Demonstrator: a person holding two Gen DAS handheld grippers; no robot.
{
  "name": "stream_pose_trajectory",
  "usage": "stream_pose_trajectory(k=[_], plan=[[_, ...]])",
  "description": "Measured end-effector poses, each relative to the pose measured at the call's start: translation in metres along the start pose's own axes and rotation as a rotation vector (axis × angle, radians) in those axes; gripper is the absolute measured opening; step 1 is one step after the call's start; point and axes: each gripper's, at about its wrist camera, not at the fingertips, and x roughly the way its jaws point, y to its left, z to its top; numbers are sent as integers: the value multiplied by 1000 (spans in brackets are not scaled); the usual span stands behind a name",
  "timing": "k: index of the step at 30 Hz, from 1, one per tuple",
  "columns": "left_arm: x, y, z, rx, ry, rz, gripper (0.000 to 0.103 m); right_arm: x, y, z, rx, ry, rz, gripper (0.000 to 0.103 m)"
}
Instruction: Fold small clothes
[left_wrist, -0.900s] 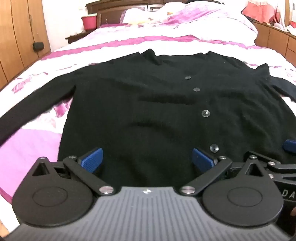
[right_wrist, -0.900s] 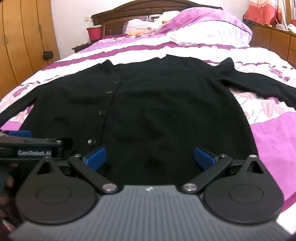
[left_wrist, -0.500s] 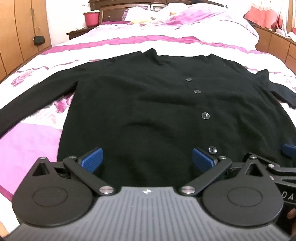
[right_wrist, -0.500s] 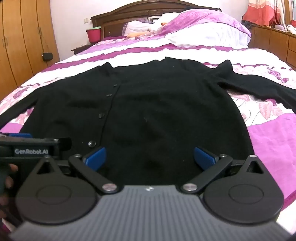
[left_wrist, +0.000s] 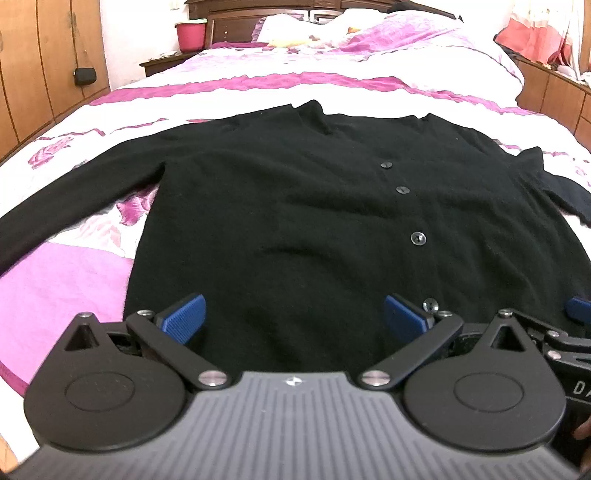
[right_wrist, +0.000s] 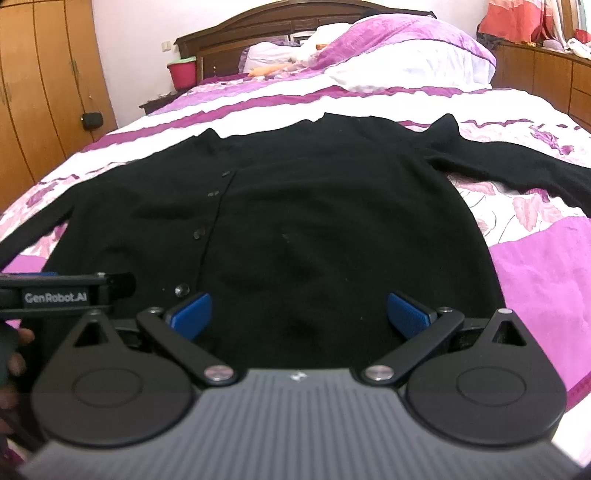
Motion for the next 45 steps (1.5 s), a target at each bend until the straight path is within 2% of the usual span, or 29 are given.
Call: stream_pose_trajectory(k=[8,13,17,23,29,34,45], plan=[[0,2,4,1,11,11,103,-3,-1,8,-39,-21,12,103],[-4,5,8,-14,27,-5,103,-8,-7,13,-21,-40,17,103],[-9,3,13,2,22,7,103,-10,-12,19,-9,-32,20,103],[-15,-6,29,26,16,-15,103,-13,-30,29,15,-45,0,103],[-12,-20,45,59,14,-40,103,-7,-60,42,37,-33,-38,103],[1,-30,64,66,7,-44,103,5,-97,59,109,-14,-39,103],[61,-60,95,70,61,-38,103,23,-186,94,158,-14,-203,103]])
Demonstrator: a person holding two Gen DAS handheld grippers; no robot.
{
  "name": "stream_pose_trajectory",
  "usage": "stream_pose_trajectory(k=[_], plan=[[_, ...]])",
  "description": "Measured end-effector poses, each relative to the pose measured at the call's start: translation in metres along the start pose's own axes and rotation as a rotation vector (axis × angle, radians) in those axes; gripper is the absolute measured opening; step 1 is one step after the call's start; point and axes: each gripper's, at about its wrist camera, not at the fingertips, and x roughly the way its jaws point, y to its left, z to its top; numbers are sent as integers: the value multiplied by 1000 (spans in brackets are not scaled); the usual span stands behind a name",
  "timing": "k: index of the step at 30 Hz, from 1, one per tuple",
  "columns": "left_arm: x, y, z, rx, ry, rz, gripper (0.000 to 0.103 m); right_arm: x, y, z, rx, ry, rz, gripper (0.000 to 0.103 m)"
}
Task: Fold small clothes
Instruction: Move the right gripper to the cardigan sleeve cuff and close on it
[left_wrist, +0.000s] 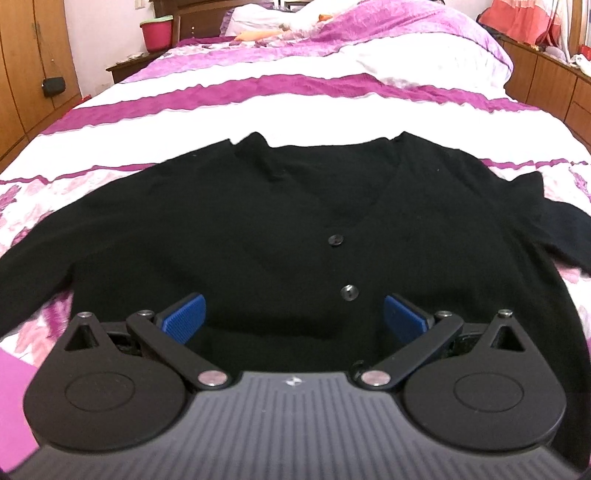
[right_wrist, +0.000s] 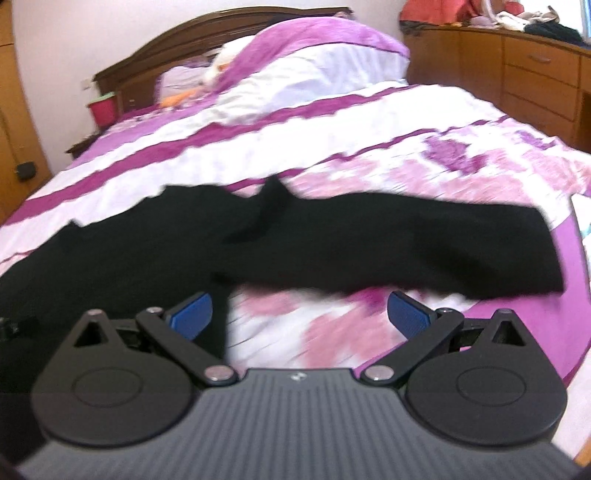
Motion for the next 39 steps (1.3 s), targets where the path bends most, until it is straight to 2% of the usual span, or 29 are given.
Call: stream_pose_trajectory(k=[8,16,26,33,36,39], plan=[[42,-19,-2,4,67,31,103,17,-69,38,-38,-16,-139,103],[54,-24,-12,9,69,61,103,54,-129,47,2,53,-222,103],[56,-25,-14,-2,69,74,103,81,-165,25,157,112,-113,103],[54,-26,-15,10,61,77,103,78,-165,32,187,143,-61,103],[53,-26,-16,10,54,73,103,72,-161,32,170,127,-34,98],[51,-26,-16,16,51,66,103,65,-159,31,151,97,-58,81]])
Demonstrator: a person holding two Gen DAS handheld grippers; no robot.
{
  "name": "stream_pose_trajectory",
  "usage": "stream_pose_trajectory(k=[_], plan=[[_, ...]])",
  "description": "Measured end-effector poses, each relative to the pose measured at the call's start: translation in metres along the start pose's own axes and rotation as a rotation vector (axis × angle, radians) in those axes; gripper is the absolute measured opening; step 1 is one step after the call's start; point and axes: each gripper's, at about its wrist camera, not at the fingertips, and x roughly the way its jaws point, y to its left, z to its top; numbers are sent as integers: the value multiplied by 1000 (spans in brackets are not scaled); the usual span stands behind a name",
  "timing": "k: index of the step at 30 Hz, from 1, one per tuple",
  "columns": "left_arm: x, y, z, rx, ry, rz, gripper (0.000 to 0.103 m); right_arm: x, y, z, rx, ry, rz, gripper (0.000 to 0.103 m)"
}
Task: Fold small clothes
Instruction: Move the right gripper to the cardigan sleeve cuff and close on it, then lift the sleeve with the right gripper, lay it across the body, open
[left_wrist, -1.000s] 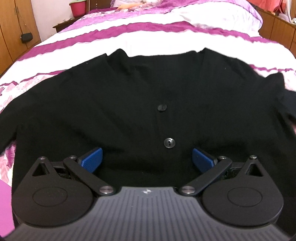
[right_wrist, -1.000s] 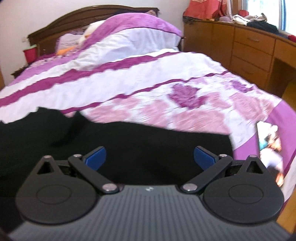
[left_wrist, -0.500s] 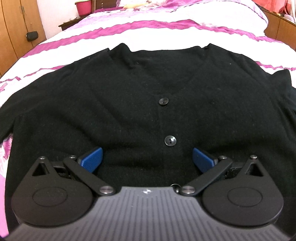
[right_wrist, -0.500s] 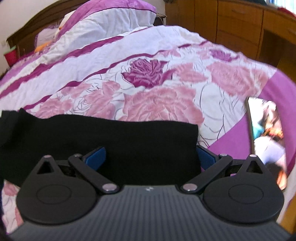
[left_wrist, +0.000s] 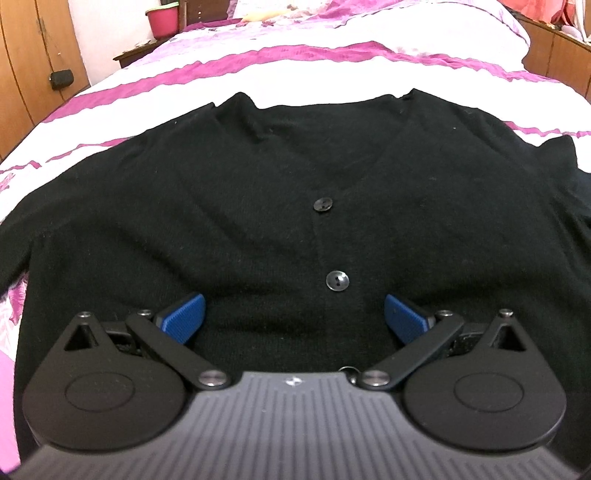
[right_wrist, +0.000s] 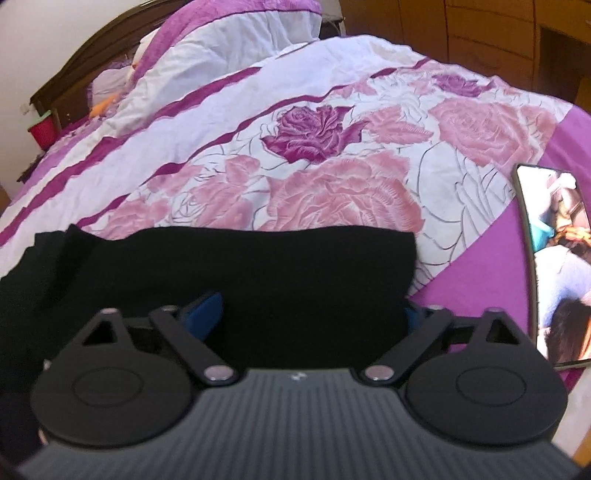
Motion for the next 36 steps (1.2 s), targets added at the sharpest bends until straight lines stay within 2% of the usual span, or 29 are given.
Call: stream_pose_trajectory(k=[2,5,7,9,10,17,20,23,26,31,36], plan=[[-1,-1,0,14,-3,-2,103,-6,0,-1,-8,-23,19,74],[-3,-1,-1,21,-9,0,103,-10,-2,-2,-13,-37,15,59],[-4,-2,-2,25,-11,2,103,-13,-7,-1,3,-50,8,38],[-5,-3,-1,32,-17,-2,103,-17,-14,-1,36,-69,17,22],[-7,-2,-1,29,-24,-3,103,-20,-17,0,59,-77,34,18],[-19,-3,-3,49,-59,11,103,-45,-15,5,88,-143,93,15],[-27,-5,-4,89,-73,21,103,-58,-11,13,111,-176,117,14],[-32,-5,-5,111,-79,14,103,-73,-7,23,132,-209,102,14],[-34,-1,-5,91,-65,-8,103,-87,-10,33,156,-238,93,14],[-36,7,-5,59,-65,-16,103,-97,-12,37,174,-227,91,14],[-37,15,-5,55,-45,-24,103,-107,9,37,142,-235,125,14]])
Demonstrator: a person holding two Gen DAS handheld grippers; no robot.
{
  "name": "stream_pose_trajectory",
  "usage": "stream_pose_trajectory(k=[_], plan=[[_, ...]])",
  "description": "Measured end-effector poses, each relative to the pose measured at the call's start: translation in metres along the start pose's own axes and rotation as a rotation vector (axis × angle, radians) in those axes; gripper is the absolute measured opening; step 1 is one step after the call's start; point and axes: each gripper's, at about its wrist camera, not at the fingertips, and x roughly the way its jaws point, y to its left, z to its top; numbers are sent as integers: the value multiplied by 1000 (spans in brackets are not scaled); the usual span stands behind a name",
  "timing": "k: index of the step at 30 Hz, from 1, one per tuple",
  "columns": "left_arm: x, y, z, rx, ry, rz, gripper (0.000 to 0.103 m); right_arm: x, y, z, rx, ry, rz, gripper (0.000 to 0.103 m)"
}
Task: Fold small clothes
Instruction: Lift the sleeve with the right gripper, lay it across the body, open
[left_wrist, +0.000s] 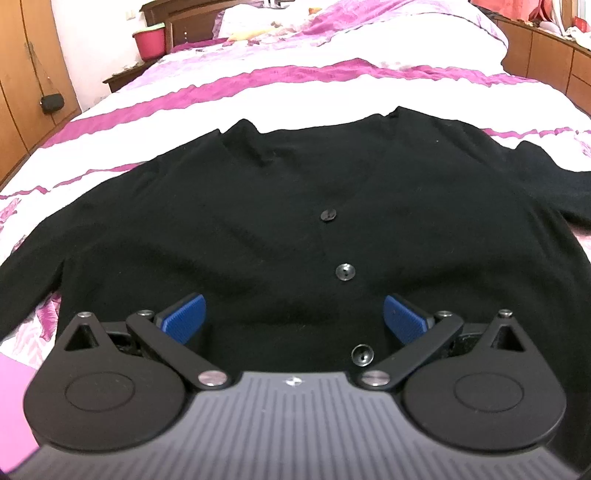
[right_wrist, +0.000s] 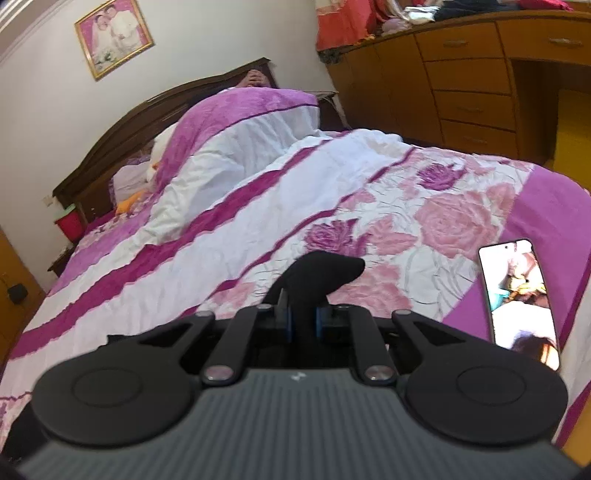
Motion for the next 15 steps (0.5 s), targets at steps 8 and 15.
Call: stream_pose_trajectory(k=[8,15], plan=[[-5,16,4,-15,17,-4,103,-11,68,9,-93,-9,123,14],[-15,31,6,-4,1,5,103,-14,140,7,-176,9,241,14]])
